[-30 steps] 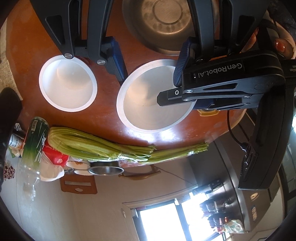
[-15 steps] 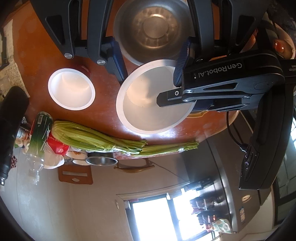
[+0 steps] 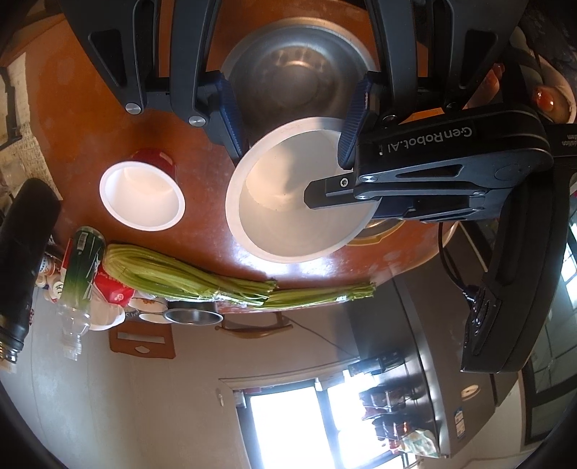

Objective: Organize plates and bowls
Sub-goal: 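Lift the red bowl with the left gripper over the steel bowl, then lower the red bowl into the steel bowl and open the left gripper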

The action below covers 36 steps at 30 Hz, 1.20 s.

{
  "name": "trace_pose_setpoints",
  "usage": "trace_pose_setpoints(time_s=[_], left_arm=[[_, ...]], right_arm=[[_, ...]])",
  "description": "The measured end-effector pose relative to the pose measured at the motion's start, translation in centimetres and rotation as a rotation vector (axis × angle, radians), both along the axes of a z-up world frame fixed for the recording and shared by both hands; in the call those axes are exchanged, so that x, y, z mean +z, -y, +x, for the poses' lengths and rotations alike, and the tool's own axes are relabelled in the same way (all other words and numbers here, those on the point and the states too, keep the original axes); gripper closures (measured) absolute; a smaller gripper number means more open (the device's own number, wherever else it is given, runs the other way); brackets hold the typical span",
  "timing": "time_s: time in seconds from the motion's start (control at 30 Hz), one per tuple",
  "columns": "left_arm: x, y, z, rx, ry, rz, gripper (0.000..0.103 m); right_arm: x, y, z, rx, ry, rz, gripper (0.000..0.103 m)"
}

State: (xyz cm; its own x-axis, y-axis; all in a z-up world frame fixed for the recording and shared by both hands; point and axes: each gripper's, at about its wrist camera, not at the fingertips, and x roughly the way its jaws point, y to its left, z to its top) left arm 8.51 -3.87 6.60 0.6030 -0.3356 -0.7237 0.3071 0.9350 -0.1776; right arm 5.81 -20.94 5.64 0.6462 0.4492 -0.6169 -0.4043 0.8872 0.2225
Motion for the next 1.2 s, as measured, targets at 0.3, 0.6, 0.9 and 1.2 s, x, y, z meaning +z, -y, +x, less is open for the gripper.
trace_pose_setpoints(time_s=[0.3, 0.6, 0.9, 1.2], left_arm=[[-0.2, 0.3, -1.1, -0.001, 0.000, 0.007, 0.061], [-0.9, 0.1, -1.5, 0.009, -0.019, 0.004, 0.062], [-2.1, 0.2, -1.7, 0.001, -0.051, 0.005, 0.061], [-3.6, 0.2, -1.8, -0.007, -0.095, -0.003, 0.061]], right_arm=[[-0.2, 0.3, -0.8, 0.005, -0.002, 0.001, 0.049], [-0.8, 0.1, -1.2, 0.019, -0.018, -0.008, 0.049], [-1.9, 0.1, -1.4, 0.027, -0.050, -0.015, 0.049], [-3.0, -0.1, -1.8, 0.045, -0.085, -0.033, 0.049]])
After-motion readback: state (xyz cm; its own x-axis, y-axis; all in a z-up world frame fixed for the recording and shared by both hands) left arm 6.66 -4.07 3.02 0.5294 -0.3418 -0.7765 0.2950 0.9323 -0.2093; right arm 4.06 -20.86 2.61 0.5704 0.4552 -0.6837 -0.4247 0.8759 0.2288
